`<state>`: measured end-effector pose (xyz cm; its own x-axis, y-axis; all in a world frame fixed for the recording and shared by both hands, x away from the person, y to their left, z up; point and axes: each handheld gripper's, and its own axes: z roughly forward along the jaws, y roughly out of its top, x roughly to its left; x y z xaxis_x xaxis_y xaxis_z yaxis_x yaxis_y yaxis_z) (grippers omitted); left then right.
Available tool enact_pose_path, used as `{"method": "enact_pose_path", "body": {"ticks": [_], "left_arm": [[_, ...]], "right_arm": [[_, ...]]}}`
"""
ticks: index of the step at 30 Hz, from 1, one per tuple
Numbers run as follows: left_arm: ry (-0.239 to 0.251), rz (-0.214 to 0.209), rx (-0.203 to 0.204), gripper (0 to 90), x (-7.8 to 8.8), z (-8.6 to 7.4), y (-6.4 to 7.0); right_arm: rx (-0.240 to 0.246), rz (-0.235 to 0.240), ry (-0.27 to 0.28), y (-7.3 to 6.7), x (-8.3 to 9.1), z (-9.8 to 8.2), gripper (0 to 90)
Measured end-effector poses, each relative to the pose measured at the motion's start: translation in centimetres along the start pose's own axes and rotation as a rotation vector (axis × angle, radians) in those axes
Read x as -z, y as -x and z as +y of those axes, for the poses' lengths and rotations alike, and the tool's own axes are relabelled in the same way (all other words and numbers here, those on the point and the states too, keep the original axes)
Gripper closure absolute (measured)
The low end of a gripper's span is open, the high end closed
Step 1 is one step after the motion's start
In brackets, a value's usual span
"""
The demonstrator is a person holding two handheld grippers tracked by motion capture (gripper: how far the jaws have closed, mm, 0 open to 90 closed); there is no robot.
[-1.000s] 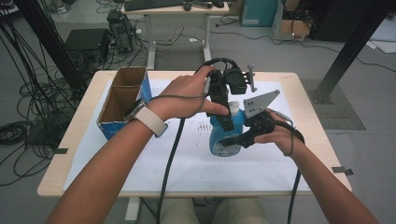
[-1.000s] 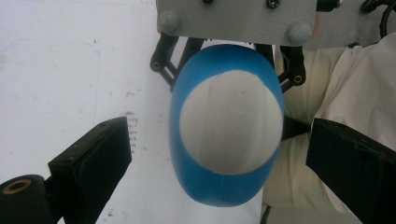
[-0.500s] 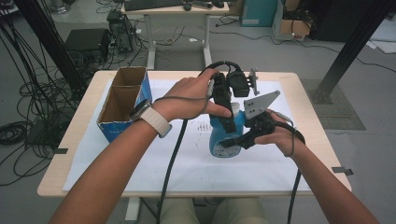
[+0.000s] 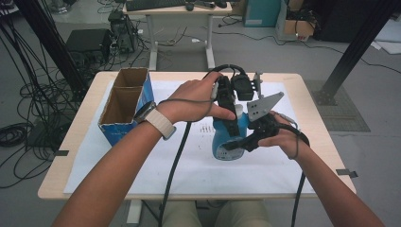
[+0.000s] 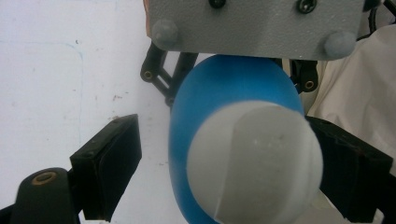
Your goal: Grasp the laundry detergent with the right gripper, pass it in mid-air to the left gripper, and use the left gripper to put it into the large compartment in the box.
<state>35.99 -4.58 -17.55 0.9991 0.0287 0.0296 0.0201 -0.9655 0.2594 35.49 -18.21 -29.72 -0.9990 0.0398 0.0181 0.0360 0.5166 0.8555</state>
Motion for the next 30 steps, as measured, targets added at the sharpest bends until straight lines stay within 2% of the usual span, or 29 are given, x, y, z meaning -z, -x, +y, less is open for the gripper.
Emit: {"method": "enact_pose_path", "body": {"ticks": [6,7,8,9,10,11,12,14,18,19,30], "left_arm": [[0.002,-0.005,0.004,16.0,-0.13,-0.10,-0.03],[0.002,-0.001,0.000,16.0,-0.12,-0.10,-0.05],[-0.018,-0.012,-0.038,16.3,-0.03,-0.05,-0.34],[-0.021,-0.014,-0.040,16.5,-0.01,-0.03,-0.35],[-0.020,-0.005,-0.034,16.9,0.01,-0.04,-0.25],[0.001,-0.009,-0.005,17.3,-0.15,-0.09,-0.06],[-0.002,-0.008,0.000,17.3,-0.16,-0.07,-0.03],[-0.005,-0.012,-0.017,17.5,-0.19,-0.05,-0.15],[-0.001,-0.013,-0.018,18.8,-0.32,-0.08,-0.12],[-0.003,-0.014,-0.007,19.5,-0.32,-0.11,-0.07],[-0.005,-0.025,-0.021,22.1,-0.51,-0.07,-0.10]], "right_arm": [[0.002,0.005,0.000,0.00,-0.03,0.00,42.7],[0.001,0.004,0.000,0.00,-0.04,-0.01,42.7],[0.002,0.004,0.000,0.00,-0.05,-0.01,42.7],[0.004,0.008,-0.001,0.02,-0.09,-0.01,42.7],[0.003,0.002,-0.001,0.00,-0.07,0.00,42.7],[0.003,0.001,-0.002,-0.01,-0.09,-0.01,42.7],[0.002,0.004,-0.003,-0.01,-0.11,0.00,42.7],[0.001,0.004,-0.003,-0.01,-0.14,0.00,42.7],[0.001,0.004,-0.003,-0.02,-0.16,0.01,42.7],[0.001,0.007,-0.002,0.00,-0.17,-0.01,42.7],[0.003,0.007,-0.008,-0.02,-0.24,-0.09,42.7]]}}
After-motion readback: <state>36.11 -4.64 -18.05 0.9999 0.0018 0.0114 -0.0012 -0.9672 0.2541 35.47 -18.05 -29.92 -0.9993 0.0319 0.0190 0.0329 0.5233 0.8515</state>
